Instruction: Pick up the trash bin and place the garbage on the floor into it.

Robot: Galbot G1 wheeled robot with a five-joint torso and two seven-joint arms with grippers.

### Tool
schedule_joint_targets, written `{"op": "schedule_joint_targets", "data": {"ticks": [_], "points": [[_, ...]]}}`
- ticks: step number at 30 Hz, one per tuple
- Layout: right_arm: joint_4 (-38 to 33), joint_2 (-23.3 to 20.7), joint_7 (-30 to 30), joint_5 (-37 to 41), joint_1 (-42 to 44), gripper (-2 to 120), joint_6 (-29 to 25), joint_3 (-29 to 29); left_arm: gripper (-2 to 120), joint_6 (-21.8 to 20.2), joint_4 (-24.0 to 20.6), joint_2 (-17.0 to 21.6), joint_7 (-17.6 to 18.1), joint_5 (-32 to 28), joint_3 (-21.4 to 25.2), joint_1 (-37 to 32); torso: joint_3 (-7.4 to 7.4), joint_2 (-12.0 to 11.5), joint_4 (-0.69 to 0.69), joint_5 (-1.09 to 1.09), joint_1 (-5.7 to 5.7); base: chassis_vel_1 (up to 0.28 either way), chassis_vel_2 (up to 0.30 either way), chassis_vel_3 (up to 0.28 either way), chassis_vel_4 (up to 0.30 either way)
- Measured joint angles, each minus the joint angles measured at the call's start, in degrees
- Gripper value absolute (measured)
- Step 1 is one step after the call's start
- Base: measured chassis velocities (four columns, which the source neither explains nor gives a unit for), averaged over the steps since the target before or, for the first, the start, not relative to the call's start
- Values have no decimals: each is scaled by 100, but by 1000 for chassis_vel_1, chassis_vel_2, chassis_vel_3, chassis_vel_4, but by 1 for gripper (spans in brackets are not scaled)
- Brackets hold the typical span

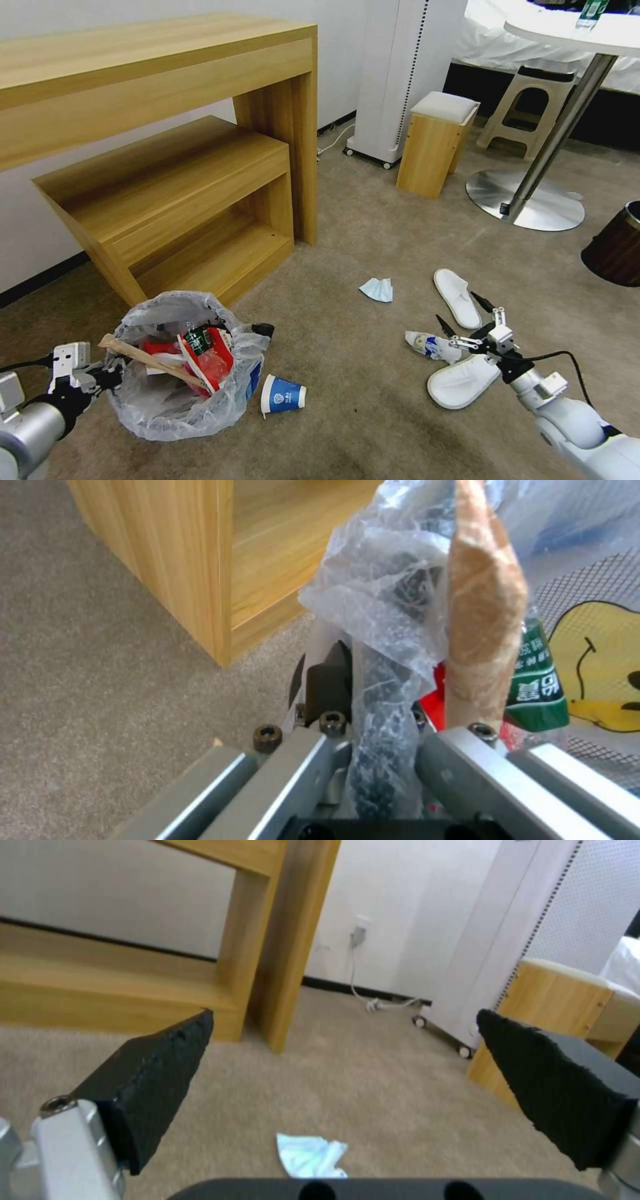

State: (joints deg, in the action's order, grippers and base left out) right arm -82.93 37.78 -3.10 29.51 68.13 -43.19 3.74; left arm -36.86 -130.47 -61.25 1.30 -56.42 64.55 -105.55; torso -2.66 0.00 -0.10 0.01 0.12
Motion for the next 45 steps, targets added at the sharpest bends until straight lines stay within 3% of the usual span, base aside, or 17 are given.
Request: {"op": "schedule_joint_targets", "data": {"ticks": [24, 45], "points": [[359, 329, -126, -57, -412, 96, -259, -337, 0, -5, 109, -70, -38, 110, -287, 76, 0, 0, 1, -1, 1, 0, 0, 0, 0], [416, 349, -299, -12, -557, 94, -241, -451, 0, -82, 225, -27, -81, 35, -363, 227, 0, 0, 0, -1, 1, 0, 0, 0, 0]]}}
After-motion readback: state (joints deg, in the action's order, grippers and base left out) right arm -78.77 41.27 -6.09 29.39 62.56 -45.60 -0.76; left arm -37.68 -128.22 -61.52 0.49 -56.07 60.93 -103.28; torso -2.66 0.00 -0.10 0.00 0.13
